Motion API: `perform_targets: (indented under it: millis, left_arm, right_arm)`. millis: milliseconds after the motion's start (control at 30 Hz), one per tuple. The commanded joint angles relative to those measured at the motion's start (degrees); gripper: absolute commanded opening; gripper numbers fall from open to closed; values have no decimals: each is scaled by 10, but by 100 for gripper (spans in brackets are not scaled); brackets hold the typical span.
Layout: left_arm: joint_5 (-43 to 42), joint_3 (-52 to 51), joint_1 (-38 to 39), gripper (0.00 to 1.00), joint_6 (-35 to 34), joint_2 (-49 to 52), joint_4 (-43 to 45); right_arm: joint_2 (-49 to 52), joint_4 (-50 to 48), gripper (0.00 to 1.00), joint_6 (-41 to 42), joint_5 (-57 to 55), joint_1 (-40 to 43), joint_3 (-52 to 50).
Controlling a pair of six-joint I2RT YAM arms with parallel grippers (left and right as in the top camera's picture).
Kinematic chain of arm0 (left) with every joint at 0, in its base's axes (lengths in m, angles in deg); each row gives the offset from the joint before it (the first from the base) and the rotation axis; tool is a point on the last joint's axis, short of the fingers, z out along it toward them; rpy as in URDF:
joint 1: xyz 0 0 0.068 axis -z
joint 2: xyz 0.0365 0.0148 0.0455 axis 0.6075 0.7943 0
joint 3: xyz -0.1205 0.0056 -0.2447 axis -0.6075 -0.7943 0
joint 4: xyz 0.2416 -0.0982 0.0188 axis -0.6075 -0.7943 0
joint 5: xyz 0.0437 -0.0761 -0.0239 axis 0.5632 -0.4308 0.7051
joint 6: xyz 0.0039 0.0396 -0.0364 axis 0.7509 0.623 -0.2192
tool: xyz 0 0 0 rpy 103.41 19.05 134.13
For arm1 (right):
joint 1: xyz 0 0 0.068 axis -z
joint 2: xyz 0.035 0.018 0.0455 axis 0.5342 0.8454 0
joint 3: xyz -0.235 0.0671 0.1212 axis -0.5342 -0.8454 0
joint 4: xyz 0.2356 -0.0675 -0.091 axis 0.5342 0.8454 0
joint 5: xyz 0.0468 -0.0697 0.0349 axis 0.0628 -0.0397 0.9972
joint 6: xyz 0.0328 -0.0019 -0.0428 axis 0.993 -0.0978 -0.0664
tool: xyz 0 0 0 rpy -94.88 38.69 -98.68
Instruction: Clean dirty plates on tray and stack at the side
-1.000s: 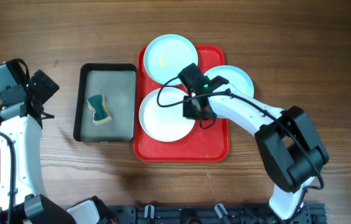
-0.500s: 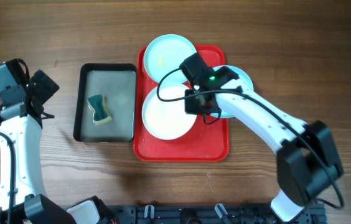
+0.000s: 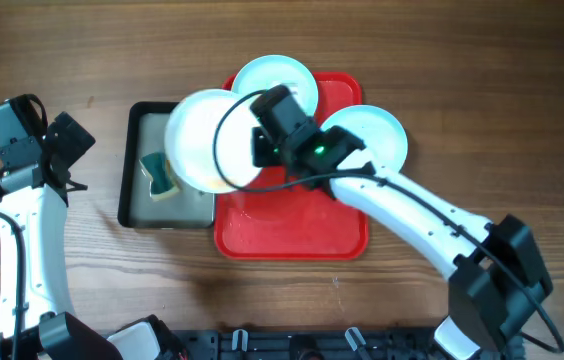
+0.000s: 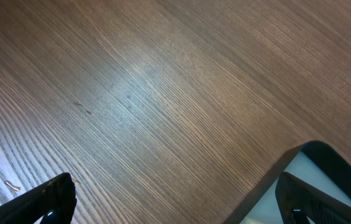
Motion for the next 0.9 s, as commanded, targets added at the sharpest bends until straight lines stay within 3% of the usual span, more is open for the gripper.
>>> perform_targets:
  millis: [0, 200, 333, 567, 733, 867]
  left_arm:
    - [3, 6, -2, 100, -7, -4, 0]
    - [3, 6, -2, 100, -7, -4, 0]
    - [3, 6, -2, 100, -7, -4, 0]
    - [3, 6, -2, 100, -7, -4, 0]
    - [3, 6, -2, 100, -7, -4, 0]
    - [3, 6, -2, 100, -7, -4, 0]
  right_arm:
    - [37, -62, 4, 11, -101, -35, 11]
    - [88, -204, 4, -85, -194, -55, 11]
    - [88, -323, 4, -265, -204, -56, 11]
    - [88, -434, 4, -531, -208, -94, 11]
    - [88, -496, 4, -649, -208, -125, 11]
    - [88, -539, 4, -793, -208, -130, 11]
